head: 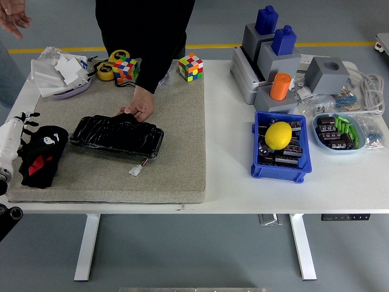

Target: Pick the rag up,wipe the panel,place it on the desk

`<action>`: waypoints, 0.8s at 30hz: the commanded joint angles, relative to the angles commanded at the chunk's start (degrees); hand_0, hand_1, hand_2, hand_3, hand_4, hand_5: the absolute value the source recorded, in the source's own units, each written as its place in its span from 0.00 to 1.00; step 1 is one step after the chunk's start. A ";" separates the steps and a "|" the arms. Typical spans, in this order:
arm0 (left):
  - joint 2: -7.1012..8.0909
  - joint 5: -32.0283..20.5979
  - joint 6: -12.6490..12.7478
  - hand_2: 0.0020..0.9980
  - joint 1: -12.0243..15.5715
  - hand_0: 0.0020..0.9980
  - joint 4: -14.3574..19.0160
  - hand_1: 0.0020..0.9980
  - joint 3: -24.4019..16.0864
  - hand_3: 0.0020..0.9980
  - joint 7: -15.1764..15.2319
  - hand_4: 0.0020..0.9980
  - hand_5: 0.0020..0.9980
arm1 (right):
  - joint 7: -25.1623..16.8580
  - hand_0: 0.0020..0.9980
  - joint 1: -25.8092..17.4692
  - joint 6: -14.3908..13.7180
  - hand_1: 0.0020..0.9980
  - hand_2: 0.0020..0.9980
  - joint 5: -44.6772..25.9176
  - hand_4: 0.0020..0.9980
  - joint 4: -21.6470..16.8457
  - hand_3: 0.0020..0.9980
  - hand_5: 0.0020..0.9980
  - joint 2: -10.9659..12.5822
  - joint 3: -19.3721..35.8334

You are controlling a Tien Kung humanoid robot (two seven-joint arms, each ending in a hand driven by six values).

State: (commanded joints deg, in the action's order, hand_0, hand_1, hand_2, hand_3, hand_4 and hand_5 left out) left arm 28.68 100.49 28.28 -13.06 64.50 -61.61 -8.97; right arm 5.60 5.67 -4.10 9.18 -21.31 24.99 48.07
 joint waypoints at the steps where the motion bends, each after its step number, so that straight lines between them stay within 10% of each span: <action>1: 0.15 0.30 -0.05 0.70 0.03 0.38 0.31 0.60 -0.09 0.80 -0.19 1.00 0.94 | -0.01 0.72 -0.01 0.00 0.64 0.68 -0.02 1.00 0.01 0.64 0.63 0.00 0.02; 24: 2.62 5.85 -3.43 0.75 0.83 0.40 6.64 0.64 -7.63 0.82 -6.91 1.00 0.95 | -0.13 0.72 0.25 -0.05 0.63 0.68 -0.07 1.00 0.19 0.64 0.63 -0.08 0.51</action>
State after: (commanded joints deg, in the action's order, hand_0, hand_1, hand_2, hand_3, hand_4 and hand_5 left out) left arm 31.30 106.34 24.85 -12.23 71.14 -69.24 -15.88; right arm 5.47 5.92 -4.14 9.12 -21.13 24.92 48.57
